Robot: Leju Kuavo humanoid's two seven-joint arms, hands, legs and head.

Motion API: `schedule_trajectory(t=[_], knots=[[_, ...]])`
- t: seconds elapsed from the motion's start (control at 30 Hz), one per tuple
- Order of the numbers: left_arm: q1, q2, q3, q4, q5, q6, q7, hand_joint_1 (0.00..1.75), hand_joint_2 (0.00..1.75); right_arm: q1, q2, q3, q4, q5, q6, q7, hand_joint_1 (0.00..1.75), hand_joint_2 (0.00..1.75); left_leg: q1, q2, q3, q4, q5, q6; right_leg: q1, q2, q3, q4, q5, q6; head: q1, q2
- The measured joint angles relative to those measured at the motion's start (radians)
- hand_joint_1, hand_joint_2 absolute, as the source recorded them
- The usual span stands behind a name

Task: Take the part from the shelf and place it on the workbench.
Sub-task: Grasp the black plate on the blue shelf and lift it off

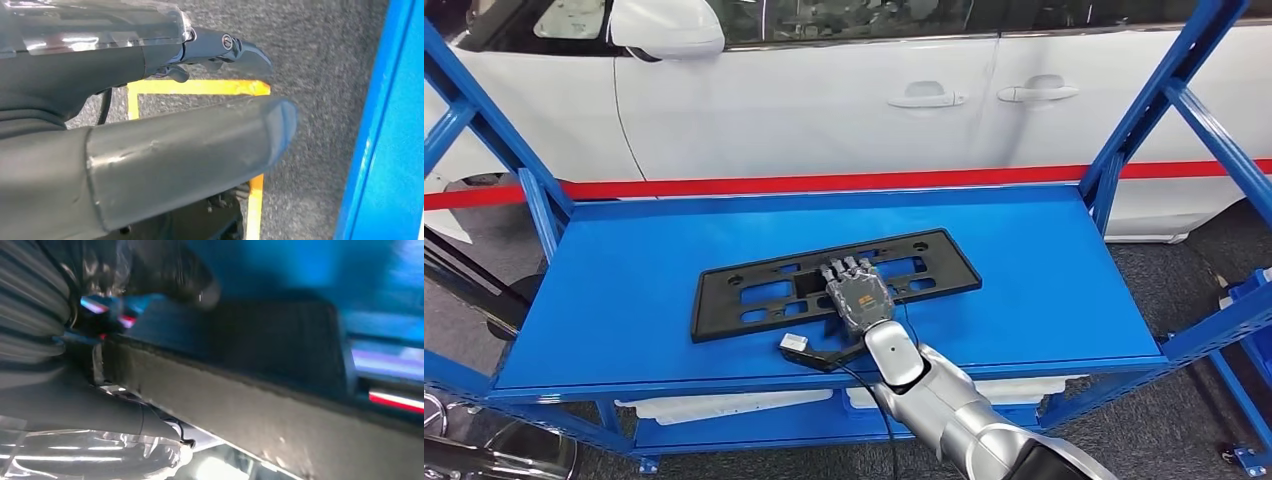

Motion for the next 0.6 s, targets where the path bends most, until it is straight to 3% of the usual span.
schedule_trajectory(t=[0.07, 0.13, 0.17, 0.2, 0.23, 0.27, 0.33, 0.4, 0.5, 0.53, 0.6], knots=[[0.000, 0.000, 0.003, 0.000, -0.001, -0.008, -0.006, 0.00, 0.00, 0.004, -0.012, -0.026, 0.004, 0.003, -0.002, -0.006, 1.75, 1.75, 0.005, 0.003, -0.004, -0.004, 0.008, 0.013, -0.002, 0.001, -0.029, 0.068, -0.048, 0.010, 0.000, 0.000], [0.000, 0.001, 0.005, 0.000, -0.002, -0.021, -0.021, 0.00, 0.00, 0.011, -0.021, -0.047, 0.007, 0.004, -0.004, -0.014, 1.75, 1.75, 0.003, 0.003, -0.010, -0.004, 0.011, 0.019, -0.006, 0.001, -0.088, 0.200, -0.121, 0.017, 0.000, 0.000], [0.001, 0.002, 0.006, 0.000, -0.002, -0.031, -0.033, 0.00, 0.00, 0.015, -0.025, -0.057, 0.009, 0.004, -0.005, -0.019, 1.75, 1.75, 0.003, 0.004, -0.013, -0.003, 0.011, 0.020, -0.008, 0.001, -0.114, 0.257, -0.142, 0.020, 0.000, 0.000], [0.002, 0.002, 0.006, 0.000, -0.002, -0.041, -0.046, 0.00, 0.00, 0.017, -0.029, -0.066, 0.010, 0.005, -0.007, -0.024, 1.75, 1.75, 0.002, 0.003, -0.015, -0.002, 0.012, 0.020, -0.009, 0.001, -0.124, 0.283, -0.145, 0.021, 0.000, 0.000], [0.003, 0.003, 0.007, 0.000, -0.002, -0.049, -0.058, 0.00, 0.44, 0.019, -0.032, -0.073, 0.011, 0.006, -0.008, -0.028, 1.75, 1.75, 0.002, 0.003, -0.014, -0.001, 0.012, 0.019, -0.010, 0.001, -0.116, 0.271, -0.128, 0.021, 0.000, 0.000], [0.003, 0.003, 0.007, 0.000, -0.002, -0.054, -0.068, 0.00, 0.87, 0.018, -0.033, -0.081, 0.011, 0.006, -0.010, -0.032, 1.75, 1.75, 0.002, 0.002, -0.013, -0.001, 0.011, 0.018, -0.011, 0.001, -0.088, 0.219, -0.095, 0.019, 0.000, 0.000], [0.002, 0.002, 0.007, 0.000, -0.005, -0.049, -0.078, 0.00, 1.75, 0.017, -0.035, -0.096, 0.011, 0.009, -0.013, -0.039, 1.75, 1.75, 0.001, 0.000, -0.010, 0.002, 0.009, 0.014, -0.008, 0.000, -0.014, 0.074, -0.034, 0.009, 0.000, 0.000], [0.002, 0.002, 0.009, 0.000, -0.007, -0.037, -0.086, 0.00, 1.75, 0.016, -0.038, -0.112, 0.011, 0.013, -0.019, -0.044, 1.75, 1.75, -0.001, -0.003, -0.013, 0.004, 0.008, 0.003, -0.003, 0.000, 0.020, -0.003, -0.014, 0.001, 0.000, 0.000], [0.002, 0.002, 0.013, 0.000, -0.012, -0.017, -0.089, 0.00, 1.75, 0.014, -0.043, -0.133, 0.008, 0.010, -0.035, -0.063, 1.75, 1.75, 0.000, -0.004, -0.015, 0.007, 0.003, -0.014, -0.004, 0.001, 0.022, -0.014, -0.010, -0.012, 0.000, 0.000], [0.002, 0.003, 0.015, 0.000, -0.014, -0.012, -0.089, 0.00, 1.75, 0.014, -0.044, -0.140, 0.006, 0.004, -0.041, -0.072, 1.75, 1.75, 0.001, -0.003, -0.021, 0.023, -0.010, -0.019, -0.007, -0.001, 0.024, -0.019, -0.007, -0.018, 0.000, 0.000], [0.002, 0.003, 0.020, 0.000, -0.015, -0.008, -0.087, 0.00, 1.75, 0.017, -0.049, -0.156, -0.002, -0.023, -0.052, -0.106, 1.75, 1.75, 0.004, -0.001, -0.063, 0.123, -0.069, -0.026, -0.010, -0.003, 0.027, -0.026, -0.003, -0.026, 0.000, 0.000]])
